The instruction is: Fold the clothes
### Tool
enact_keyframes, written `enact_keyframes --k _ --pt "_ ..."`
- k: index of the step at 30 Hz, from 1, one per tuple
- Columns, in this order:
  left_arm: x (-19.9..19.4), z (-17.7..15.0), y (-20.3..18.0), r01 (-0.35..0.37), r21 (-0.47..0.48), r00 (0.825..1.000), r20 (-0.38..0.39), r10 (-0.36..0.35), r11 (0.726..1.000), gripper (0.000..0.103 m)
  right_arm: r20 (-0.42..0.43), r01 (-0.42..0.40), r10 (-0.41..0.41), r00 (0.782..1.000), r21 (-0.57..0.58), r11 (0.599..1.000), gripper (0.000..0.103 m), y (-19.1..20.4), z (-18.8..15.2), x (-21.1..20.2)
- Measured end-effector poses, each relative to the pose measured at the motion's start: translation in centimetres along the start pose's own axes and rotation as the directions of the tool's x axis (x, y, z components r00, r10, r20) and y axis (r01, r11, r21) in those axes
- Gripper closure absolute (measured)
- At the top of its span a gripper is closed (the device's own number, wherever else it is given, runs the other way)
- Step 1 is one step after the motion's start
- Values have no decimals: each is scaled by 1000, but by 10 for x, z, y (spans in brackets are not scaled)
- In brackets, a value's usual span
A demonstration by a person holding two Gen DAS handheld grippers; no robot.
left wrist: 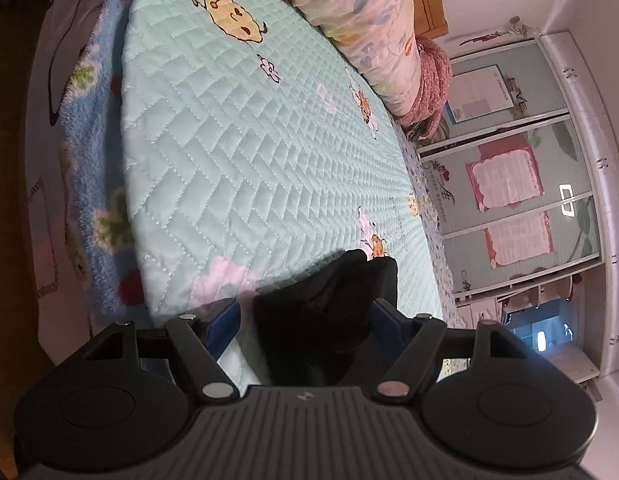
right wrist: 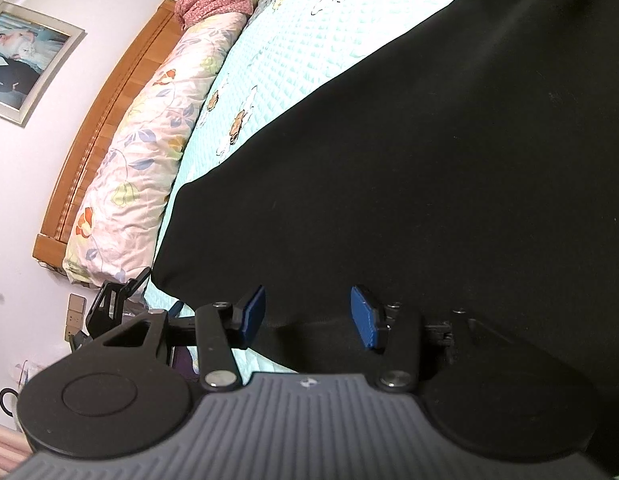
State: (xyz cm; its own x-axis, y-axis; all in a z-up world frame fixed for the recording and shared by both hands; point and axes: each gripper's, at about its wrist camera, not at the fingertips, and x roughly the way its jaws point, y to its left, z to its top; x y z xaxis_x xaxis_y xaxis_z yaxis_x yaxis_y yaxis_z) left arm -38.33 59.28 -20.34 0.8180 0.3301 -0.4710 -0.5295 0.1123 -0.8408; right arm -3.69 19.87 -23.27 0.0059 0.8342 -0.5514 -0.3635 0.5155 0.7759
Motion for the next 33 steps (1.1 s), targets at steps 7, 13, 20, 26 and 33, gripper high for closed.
enact_keyframes --k 7,13,20,26,33 --pt "9 1 -1 32 44 999 -19 -31 999 22 5 -8 8 1000 5 1000 53 -2 -1 0" --pt "18 2 -3 79 53 996 -34 -78 995 4 10 -9 9 1000 8 1000 53 -2 -2 0" --pt "27 3 -13 112 112 993 -54 -106 987 0 12 -11 11 1000 4 1000 53 -4 -2 -1" --pt "40 3 -30 125 215 989 -111 -103 969 0 14 -18 18 1000 8 1000 53 -6 -1 -1" --pt "65 5 -41 154 215 984 -117 -132 964 0 14 -13 13 1000 12 1000 53 -4 -1 -1"
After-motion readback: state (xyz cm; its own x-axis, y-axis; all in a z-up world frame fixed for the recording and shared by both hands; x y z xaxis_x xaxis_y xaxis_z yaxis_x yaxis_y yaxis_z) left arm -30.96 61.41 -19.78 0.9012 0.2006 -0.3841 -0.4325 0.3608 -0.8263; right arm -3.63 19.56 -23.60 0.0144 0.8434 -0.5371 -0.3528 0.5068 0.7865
